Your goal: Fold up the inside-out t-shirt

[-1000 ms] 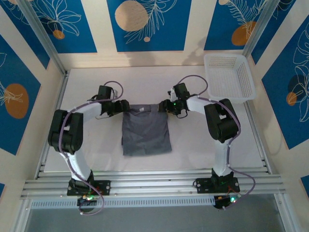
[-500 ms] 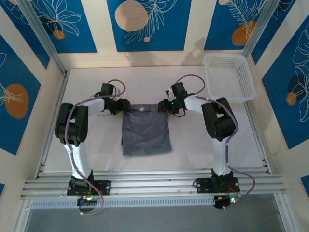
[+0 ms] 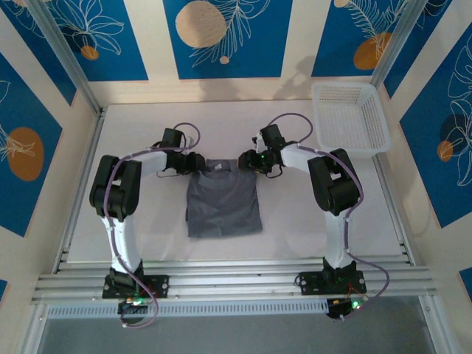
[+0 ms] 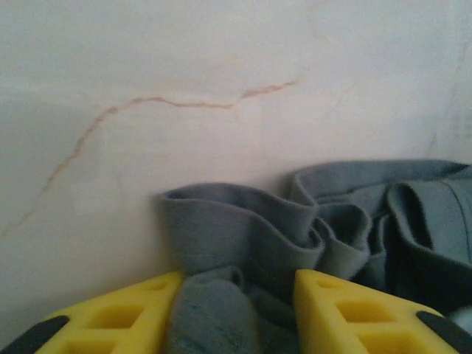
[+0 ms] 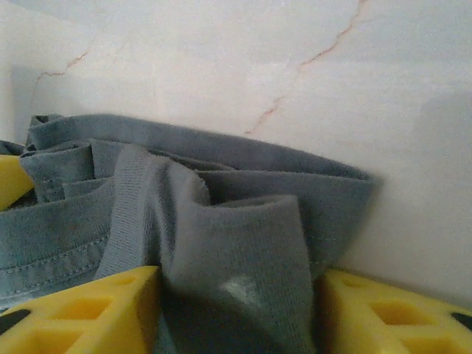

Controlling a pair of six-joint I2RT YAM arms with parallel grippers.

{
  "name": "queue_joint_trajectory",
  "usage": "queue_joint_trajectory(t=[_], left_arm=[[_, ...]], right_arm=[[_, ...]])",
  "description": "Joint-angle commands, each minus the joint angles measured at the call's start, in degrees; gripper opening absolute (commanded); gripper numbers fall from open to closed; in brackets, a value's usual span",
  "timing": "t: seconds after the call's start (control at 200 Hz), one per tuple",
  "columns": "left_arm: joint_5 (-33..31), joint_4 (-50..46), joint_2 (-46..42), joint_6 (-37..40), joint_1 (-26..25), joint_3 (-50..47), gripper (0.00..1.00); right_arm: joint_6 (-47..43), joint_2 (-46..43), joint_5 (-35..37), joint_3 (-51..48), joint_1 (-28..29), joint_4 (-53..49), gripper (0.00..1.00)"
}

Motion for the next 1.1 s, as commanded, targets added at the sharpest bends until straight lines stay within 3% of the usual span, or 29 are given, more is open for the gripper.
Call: queue_joint_trajectory(t=[0.0, 0.09, 0.175, 0.235, 0.37, 0.58, 0.69, 0.86, 1.095], left_arm=[[-0.2, -0.4, 0.8, -0.5, -0.2, 1.0, 0.44], [0.2, -0.2, 1.8, -1.5, -0.4, 1.8, 0.36], [0.0, -0.2, 2.5, -2.7, -0.6, 2.1, 0.17], [0.2, 0.1, 2.5, -3.5, -0.5, 2.0, 0.0], [1.9, -2.2, -2.2, -4.4, 0.1, 3.6, 0.0], [5.5, -4.5, -22.5, -8.6, 3.8, 5.4, 0.0], [7.2, -4.9, -32.5, -8.5, 3.9, 4.2, 0.0], [5.8, -3.7, -43.2, -9.9, 2.3, -9.4, 0.0], [4.4, 0.1, -49.2, -11.6, -6.4, -31.0, 0.0]], right_arm=[[0.5, 2.7, 2.9, 2.0, 0.3, -6.2, 0.59], [0.1, 5.2, 2.2, 4.0, 1.4, -7.2, 0.52], [1.5, 6.4, -0.7, 4.7, 1.6, -6.1, 0.38], [2.3, 5.9, -2.5, 5.2, 1.4, -5.6, 0.23], [1.7, 0.0, -1.7, 8.0, 1.0, -8.3, 0.0], [-0.8, -17.3, -2.6, 11.9, 0.4, -9.8, 0.0], [-2.2, -26.2, -5.0, 9.6, 0.6, -5.4, 0.0], [-1.5, -35.1, -5.9, -8.9, 1.9, 8.0, 0.0], [6.3, -37.1, -8.4, -37.0, 5.0, 23.2, 0.0]])
